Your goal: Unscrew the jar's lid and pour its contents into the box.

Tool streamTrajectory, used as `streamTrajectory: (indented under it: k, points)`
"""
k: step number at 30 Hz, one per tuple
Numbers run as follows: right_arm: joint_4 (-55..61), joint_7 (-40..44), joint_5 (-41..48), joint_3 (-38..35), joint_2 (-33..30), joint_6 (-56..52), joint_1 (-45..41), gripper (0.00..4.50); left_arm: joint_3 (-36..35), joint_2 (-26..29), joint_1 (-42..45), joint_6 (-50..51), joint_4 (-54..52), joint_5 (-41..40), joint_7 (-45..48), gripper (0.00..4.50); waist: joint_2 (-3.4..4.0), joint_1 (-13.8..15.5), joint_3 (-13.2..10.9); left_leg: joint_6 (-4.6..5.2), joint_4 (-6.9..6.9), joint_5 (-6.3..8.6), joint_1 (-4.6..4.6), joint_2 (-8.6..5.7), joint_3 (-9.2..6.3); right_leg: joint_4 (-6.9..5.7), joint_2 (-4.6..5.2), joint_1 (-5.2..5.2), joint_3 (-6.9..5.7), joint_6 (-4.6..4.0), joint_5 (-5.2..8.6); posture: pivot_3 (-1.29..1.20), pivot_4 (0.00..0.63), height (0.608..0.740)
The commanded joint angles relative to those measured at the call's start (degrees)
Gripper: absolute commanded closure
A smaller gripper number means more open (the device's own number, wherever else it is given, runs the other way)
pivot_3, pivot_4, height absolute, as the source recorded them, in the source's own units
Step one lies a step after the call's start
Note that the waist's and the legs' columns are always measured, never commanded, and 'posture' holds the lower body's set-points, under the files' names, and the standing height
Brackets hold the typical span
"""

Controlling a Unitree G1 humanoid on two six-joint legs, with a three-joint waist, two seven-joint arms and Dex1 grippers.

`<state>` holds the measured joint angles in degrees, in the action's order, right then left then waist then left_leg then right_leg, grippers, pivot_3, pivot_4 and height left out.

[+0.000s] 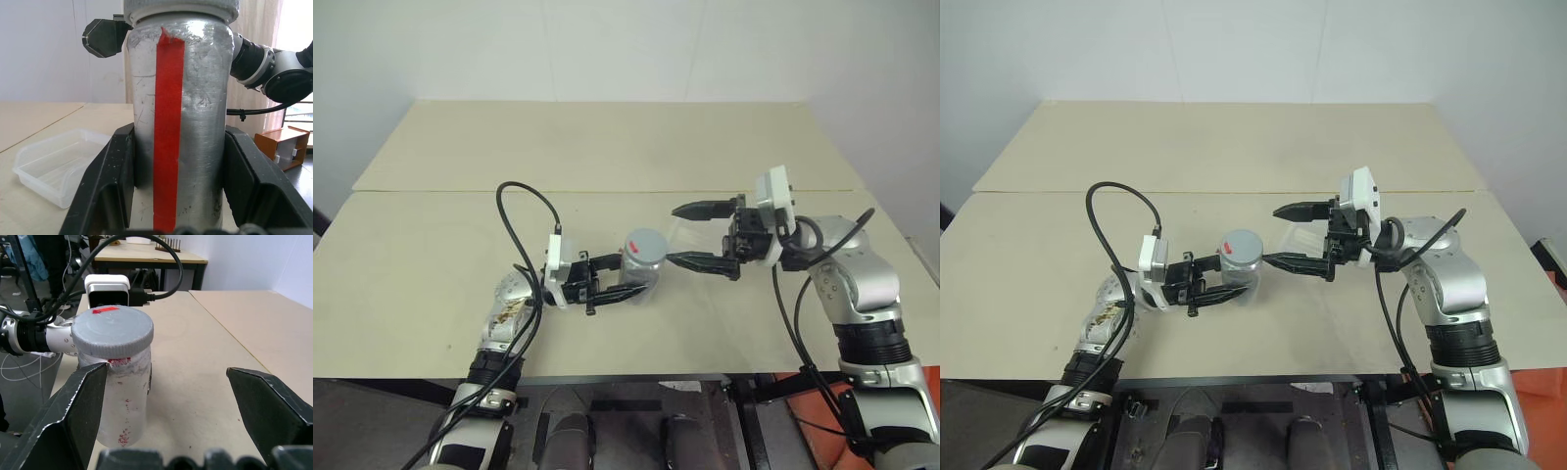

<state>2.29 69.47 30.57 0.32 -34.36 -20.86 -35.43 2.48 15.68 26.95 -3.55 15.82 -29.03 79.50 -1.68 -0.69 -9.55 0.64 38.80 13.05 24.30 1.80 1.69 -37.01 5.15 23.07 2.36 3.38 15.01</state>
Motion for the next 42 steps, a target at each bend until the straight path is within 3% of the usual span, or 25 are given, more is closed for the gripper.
streamTrajectory:
  k: [1, 7, 17, 27, 42]
  points:
    - [1.7, -0.3, 1.0, -2.6, -1.1, 1.0, 0.4, 0.06, 0.0, -0.2, 0.9, -1.2, -0.6, 0.2, 0.2, 2.37, 0.0, 0.0, 0.0, 0.0, 0.0, 0.0, 0.0, 0.0, 0.0, 0.0, 0.0, 0.0, 0.0, 0.0, 0.0, 0.0, 0.15, 0.74]
    - [6.7, 0.7, 4.5, -5.1, -3.9, -2.2, 3.8, 0.06, -0.4, -0.2, 0.6, -1.8, -0.5, 0.9, -0.9, 2.37, 0.0, 0.2, 0.0, 0.0, 0.0, 0.0, 0.02, -0.01, 0.0, 0.02, 0.01, -0.01, -0.01, 0.0, 0.0, 0.0, 0.15, 0.74]
    - [18.7, -10.7, 8.8, -3.9, 0.7, -7.7, 5.8, 0.06, -0.1, -0.7, 0.7, -2.5, 0.0, 1.5, -1.4, 2.37, 0.0, 0.0, 0.0, 0.0, 0.0, 0.0, 0.0, 0.0, -0.12, 0.0, 0.01, -0.01, 0.01, 0.0, 0.0, 0.0, 0.15, 0.74]
    - [19.3, -12.1, 7.3, 0.7, 3.2, -8.0, 5.0, 0.06, 0.2, -1.7, 0.3, -2.5, -0.6, 1.8, -1.8, 2.37, 0.0, 0.0, 0.0, 0.0, 0.01, 0.0, -0.01, -0.01, -0.1, 0.0, 0.01, -0.01, 0.0, 0.0, 0.0, 0.0, 0.15, 0.74]
    - [17.6, -13.2, 6.3, 1.7, 3.8, -8.4, 3.9, 0.06, 0.3, -2.1, -0.1, -2.9, -0.8, 2.0, -2.4, 2.37, 0.0, 0.0, 0.0, 0.0, 0.01, 0.0, 0.0, -0.01, -0.11, 0.0, 0.01, -0.01, 0.0, 0.0, 0.0, 0.0, 0.15, 0.74]
